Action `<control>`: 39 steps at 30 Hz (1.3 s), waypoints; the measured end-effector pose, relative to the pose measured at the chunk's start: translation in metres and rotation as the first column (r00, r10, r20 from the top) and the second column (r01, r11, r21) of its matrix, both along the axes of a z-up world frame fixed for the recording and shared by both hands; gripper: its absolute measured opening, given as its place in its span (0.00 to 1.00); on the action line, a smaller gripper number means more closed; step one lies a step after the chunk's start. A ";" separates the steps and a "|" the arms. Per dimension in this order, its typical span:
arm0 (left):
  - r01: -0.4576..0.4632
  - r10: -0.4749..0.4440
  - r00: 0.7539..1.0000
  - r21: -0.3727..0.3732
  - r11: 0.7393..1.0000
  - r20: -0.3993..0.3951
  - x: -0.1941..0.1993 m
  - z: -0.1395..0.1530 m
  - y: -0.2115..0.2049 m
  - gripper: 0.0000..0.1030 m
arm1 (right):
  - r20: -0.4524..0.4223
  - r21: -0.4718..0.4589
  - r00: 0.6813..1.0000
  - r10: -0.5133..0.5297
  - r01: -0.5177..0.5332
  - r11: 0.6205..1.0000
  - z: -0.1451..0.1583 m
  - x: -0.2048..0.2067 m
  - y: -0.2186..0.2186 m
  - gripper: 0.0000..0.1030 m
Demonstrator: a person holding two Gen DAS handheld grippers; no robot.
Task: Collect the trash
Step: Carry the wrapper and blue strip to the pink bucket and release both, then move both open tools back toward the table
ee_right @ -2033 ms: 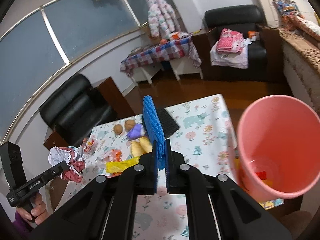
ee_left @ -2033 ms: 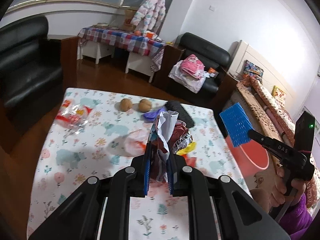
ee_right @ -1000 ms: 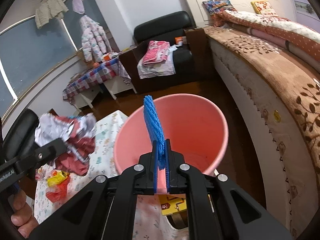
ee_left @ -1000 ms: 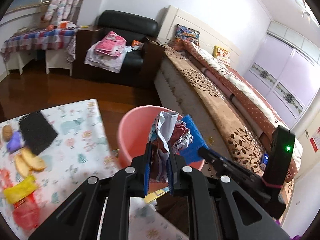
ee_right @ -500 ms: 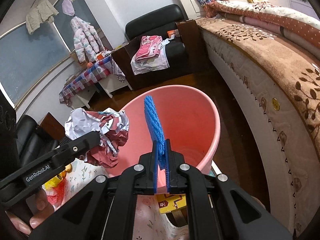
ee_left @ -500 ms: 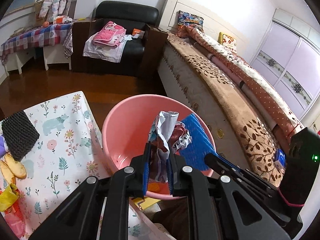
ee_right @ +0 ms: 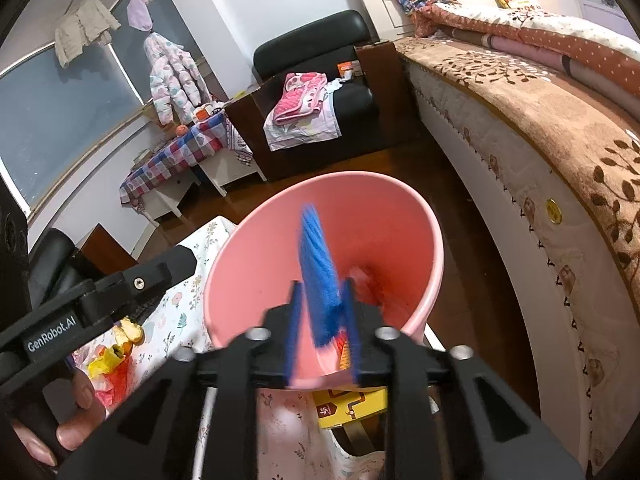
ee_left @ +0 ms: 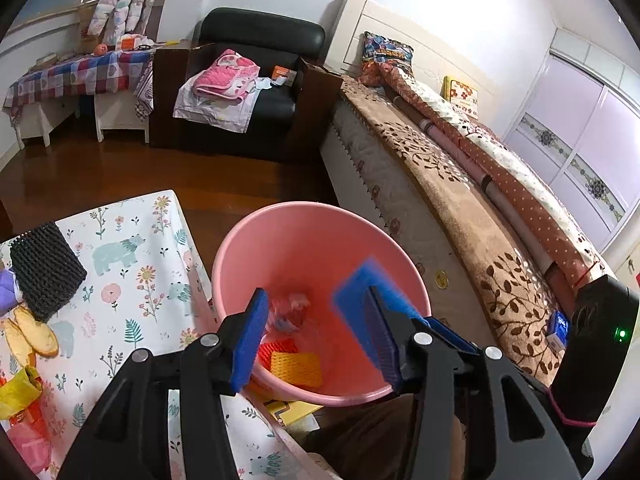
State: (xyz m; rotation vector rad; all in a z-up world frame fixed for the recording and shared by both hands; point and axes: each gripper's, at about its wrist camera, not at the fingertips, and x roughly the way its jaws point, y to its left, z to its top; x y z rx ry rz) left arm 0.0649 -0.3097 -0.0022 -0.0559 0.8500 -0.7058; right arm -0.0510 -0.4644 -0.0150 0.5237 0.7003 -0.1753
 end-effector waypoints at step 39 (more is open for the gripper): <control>-0.249 0.234 0.955 0.067 0.966 0.182 -0.065 0.023 0.182 0.48 | 0.006 -0.060 0.968 0.251 -0.250 0.966 0.026 0.009 0.116 0.28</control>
